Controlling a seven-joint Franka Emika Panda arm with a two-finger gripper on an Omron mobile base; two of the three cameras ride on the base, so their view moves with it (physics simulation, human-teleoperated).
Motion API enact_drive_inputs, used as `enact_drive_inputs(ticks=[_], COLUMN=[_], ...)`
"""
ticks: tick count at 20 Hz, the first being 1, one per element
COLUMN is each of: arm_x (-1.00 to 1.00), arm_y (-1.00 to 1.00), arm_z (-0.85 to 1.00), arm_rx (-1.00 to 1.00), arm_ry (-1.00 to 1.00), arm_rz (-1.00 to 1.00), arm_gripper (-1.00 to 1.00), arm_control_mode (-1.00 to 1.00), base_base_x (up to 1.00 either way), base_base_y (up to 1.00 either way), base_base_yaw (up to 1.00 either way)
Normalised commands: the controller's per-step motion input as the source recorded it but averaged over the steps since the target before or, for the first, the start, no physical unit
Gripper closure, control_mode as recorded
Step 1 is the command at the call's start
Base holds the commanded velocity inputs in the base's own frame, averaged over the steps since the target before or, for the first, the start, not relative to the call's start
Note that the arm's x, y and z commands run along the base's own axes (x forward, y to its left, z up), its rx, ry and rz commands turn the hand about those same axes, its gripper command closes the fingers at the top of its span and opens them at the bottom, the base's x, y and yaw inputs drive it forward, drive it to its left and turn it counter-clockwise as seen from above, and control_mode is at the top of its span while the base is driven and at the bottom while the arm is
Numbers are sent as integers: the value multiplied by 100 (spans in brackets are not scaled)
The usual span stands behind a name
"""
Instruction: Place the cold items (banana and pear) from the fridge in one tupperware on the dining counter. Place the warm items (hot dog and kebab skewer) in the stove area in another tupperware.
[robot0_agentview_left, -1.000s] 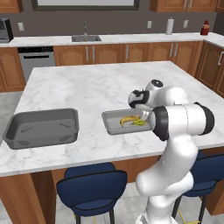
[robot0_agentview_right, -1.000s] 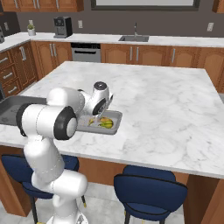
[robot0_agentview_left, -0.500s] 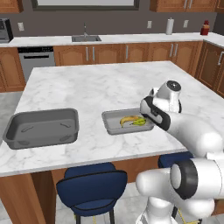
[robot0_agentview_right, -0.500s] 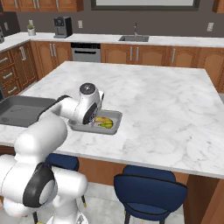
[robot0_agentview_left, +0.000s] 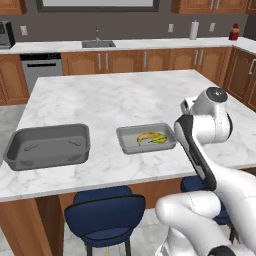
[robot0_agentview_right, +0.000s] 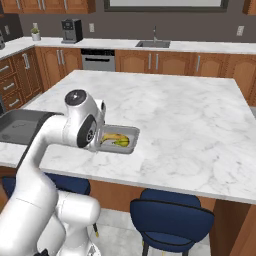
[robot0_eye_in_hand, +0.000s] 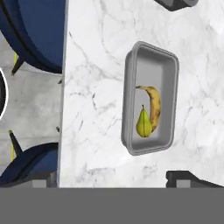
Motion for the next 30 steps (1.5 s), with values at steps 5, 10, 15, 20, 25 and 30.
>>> enact_drive_inputs(ticks=[5, 10, 15, 20, 25, 30], arm_x=[-100, -93, -26, -10, -7, 0], arm_y=[3, 47, 35, 0, 0, 0], arm_z=[-34, -75, -25, -15, -9, 0], arm_rx=[0, -9, -10, -1, 0, 0], arm_ry=[-14, -8, 0, 0, 0, 0], arm_rz=[18, 17, 8, 4, 2, 0], arm_gripper=[-100, -100, -100, -100, -100, -100], arm_control_mode=[-100, -100, -100, -100, 100, 100], base_base_x=[0, 0, 0, 0, -30, -70], base_base_y=[0, 0, 0, 0, 2, 20], base_base_yaw=[0, 0, 0, 0, 7, 25])
